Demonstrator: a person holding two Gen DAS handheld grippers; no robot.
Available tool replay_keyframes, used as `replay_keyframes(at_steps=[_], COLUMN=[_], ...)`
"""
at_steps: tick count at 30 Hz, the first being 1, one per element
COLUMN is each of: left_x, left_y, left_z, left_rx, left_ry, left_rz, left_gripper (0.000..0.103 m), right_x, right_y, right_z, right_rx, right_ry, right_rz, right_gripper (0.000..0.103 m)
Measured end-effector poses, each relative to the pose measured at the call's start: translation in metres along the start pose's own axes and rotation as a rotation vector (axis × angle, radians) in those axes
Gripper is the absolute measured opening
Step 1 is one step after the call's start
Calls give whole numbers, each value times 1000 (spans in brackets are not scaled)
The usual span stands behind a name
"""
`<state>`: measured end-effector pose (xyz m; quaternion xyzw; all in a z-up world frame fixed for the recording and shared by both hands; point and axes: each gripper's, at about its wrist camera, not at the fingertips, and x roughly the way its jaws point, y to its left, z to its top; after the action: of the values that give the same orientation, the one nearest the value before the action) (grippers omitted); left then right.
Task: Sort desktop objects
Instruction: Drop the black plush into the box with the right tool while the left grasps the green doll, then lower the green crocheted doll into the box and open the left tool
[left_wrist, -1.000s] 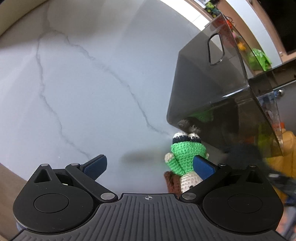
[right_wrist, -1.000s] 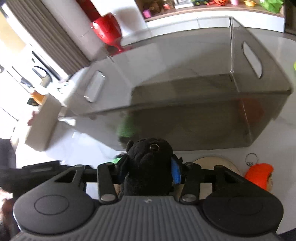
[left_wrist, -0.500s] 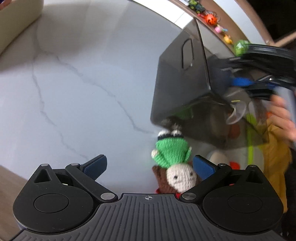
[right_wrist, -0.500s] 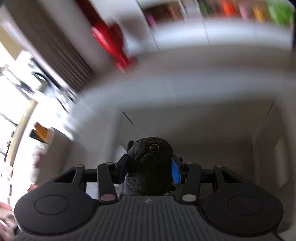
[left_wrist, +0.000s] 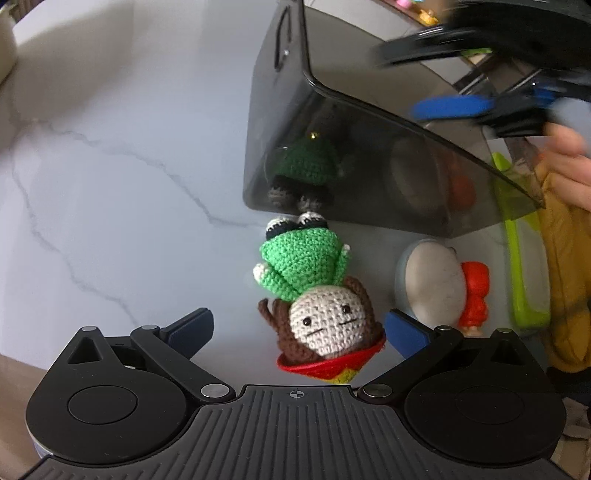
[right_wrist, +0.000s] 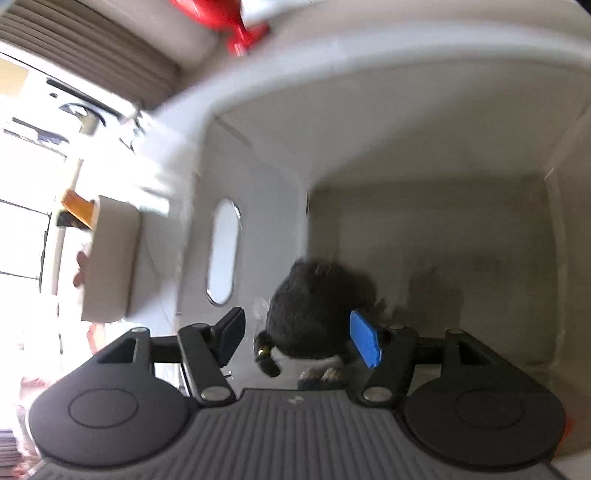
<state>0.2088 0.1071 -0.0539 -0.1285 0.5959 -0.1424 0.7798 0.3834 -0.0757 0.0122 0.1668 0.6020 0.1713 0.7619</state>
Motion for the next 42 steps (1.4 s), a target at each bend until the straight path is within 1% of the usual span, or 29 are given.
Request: replay_keyframes(at_steps=[2,4,5,7,8,10,11,14,16,17,19,21,23,24,25,26,27,29,32,34,36,37,38,40,42], left_x=[7,15,17,25,28,36,40,45,44,44,43,43,54,62,68,73,74,68,57,44,26,10,-5,-44,-82], left_y=[-5,-5,-4,-3,-3,-5,-7,-21,-35,-42,-51,-57,-63,-64,-64,-63,-63,-66,-48,-40,-43,-47,-50,-59,-72], left_z=[-5,-4,-4,-2,-1,-1,-1,0,0,-1,-2,-2,-2,-2,-3,-4,-6,-8,-9,-14,-22,-27,-30,-30,-18], left_rx=[6,-8,-20,-52,-70,-108,-127,-107,-77,-62,-64,-79,-68,-52,-38,-31,-12,35,-57,-80,-39,-10,3,20,39], left_ry=[-11,-31,-39,-45,-38,-13,-1,-10,-19,-24,-22,-22,6,35,62,84,77,35,7,-15,-41,-57,-68,-100,-168], left_rz=[33,74,82,68,64,54,49,99,142,164,155,161,207,232,240,240,256,293,219,174,161,136,103,0,-76], left_gripper=[103,103,103,103,103,103,103,103,103,103,103,103,103,103,101,98,95,71,66,65,64,64,64,64,64], right_x=[-33,-63,-79,-109,-121,-110,-110,-108,-112,-106,-96,-88,-97,-101,-101,-102,-103,-105,-106,-107,-108,-109,-111,-111,-111], right_y=[2,-4,-10,-27,-36,-59,-71,-105,-129,-137,-154,-166,-181,-189,-193,-197,-201,-208,-213,-213,-211,-208,-205,-202,-201], right_z=[-19,-42,-57,-87,-102,-122,-132,-150,-160,-161,-165,-168,-174,-177,-178,-179,-180,-181,-183,-187,-190,-191,-194,-195,-196], right_rx=[-69,-137,-157,-163,-163,-114,-84,4,57,71,98,104,122,131,142,154,165,183,200,203,192,180,169,155,153], right_ry=[-132,-284,-359,-493,-557,-626,-644,-681,-680,-662,-628,-617,-627,-632,-635,-638,-641,-646,-652,-649,-645,-644,-644,-643,-647], right_rz=[2,15,19,18,17,11,14,26,51,66,96,112,117,120,124,128,132,133,125,130,133,130,125,114,116], right_gripper=[69,76,77,83,84,84,84,84,84,84,84,84,84,85,85,85,85,85,85,85,85,85,85,85,85])
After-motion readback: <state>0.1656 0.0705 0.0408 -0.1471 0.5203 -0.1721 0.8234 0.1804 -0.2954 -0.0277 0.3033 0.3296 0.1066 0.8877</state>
